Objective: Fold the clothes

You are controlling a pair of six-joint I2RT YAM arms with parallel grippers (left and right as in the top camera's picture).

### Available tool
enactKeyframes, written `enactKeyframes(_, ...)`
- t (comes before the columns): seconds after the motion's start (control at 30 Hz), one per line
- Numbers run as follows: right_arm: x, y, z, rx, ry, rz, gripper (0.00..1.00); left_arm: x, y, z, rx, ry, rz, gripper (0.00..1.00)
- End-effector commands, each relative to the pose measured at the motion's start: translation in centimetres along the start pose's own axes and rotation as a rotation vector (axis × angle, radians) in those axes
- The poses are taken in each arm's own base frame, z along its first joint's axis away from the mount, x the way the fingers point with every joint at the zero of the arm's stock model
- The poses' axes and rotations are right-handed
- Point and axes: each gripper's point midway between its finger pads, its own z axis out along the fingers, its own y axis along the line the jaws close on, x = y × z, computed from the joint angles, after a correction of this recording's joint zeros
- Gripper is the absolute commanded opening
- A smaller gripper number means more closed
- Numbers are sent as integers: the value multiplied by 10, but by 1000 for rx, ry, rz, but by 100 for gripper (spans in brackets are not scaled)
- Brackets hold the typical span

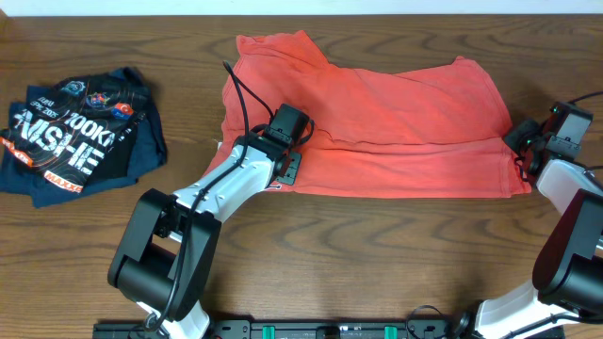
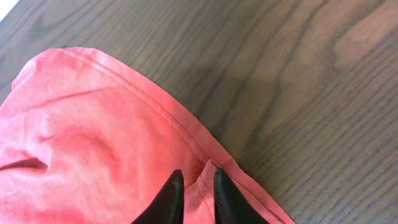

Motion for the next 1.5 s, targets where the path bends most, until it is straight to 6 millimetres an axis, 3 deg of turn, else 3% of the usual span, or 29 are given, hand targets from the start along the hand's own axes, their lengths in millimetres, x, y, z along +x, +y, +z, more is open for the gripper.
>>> enactKeyframes(0.0,-5,0,-6,4,-10,36,24,4,1,3,-1,14,-10,64)
enactKeyframes(0.07,0,-7,-6,38,9,10,24,4,1,3,-1,14,-10,64)
enactKeyframes(0.13,8,-11,-7,56,41,-14,18,4,1,3,-2,14,-9,64)
enactKeyframes(0.27,37,-7,-10,7,172,-85,14,2,7,2,-32,4,-10,64)
enactKeyframes(0.37,57,-7,-14,-12,261,-103,18,-1,11,-1,-45,-9,-17,64)
enactKeyframes(0.5,76,-28,-21,82,337,-131,24,3,11,-1,-43,7,-14,64)
enactKeyframes(0.67,86,-54,-29,211,387,-204,26,14,11,0,-39,47,-29,65)
enactKeyframes(0.87,97,-72,-40,297,445,-229,29,34,13,8,-48,86,-29,64)
enactKeyframes(1.1,102,-105,-59,498,476,-217,30,54,26,17,-67,137,-78,64)
enactKeyframes(1.27,102,-117,-66,562,483,-202,30,72,36,17,-82,205,-143,64)
enactKeyframes(1.47,101,-127,-71,602,483,-181,29,106,31,7,-63,348,-215,64)
